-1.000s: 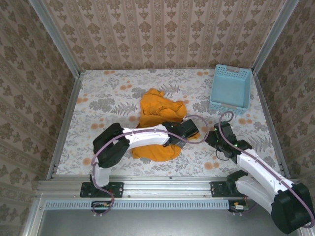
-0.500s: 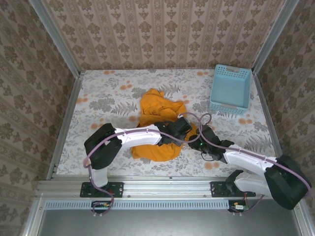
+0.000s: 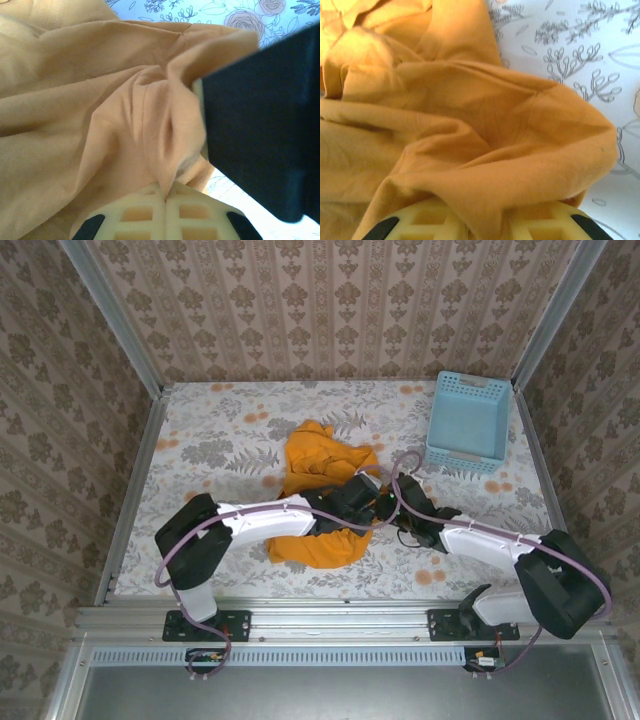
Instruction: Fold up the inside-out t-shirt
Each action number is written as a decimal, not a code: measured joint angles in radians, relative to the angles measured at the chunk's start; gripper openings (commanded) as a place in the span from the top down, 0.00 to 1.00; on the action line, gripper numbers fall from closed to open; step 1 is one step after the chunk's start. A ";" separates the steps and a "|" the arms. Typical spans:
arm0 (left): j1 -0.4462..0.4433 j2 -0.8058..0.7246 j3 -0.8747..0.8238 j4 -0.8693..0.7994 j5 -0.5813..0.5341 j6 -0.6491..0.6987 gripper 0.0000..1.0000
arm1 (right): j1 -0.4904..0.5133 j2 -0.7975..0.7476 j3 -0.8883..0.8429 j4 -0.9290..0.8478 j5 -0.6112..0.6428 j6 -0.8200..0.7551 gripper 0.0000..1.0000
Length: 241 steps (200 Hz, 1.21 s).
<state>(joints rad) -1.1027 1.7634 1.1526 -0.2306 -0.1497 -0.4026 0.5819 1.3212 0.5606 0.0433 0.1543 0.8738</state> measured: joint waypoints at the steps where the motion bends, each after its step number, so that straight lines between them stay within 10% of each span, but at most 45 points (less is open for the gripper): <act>1: 0.000 0.000 0.000 0.001 0.000 0.000 0.97 | 0.000 0.001 0.001 0.000 0.000 0.000 0.76; 52: 0.023 -0.027 -0.045 0.053 0.046 -0.009 0.98 | -0.012 0.048 0.017 0.000 0.014 -0.023 0.70; 139: 0.082 -0.040 -0.066 0.074 0.078 -0.049 0.93 | -0.014 0.053 0.045 -0.081 0.038 -0.040 1.00; 241: 0.121 -0.004 -0.063 0.089 0.124 -0.046 0.47 | -0.177 -0.389 -0.018 -0.388 -0.031 -0.077 1.00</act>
<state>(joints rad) -0.9817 1.7592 1.0897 -0.1417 -0.0261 -0.4484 0.4053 0.9318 0.5430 -0.3447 0.1234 0.7971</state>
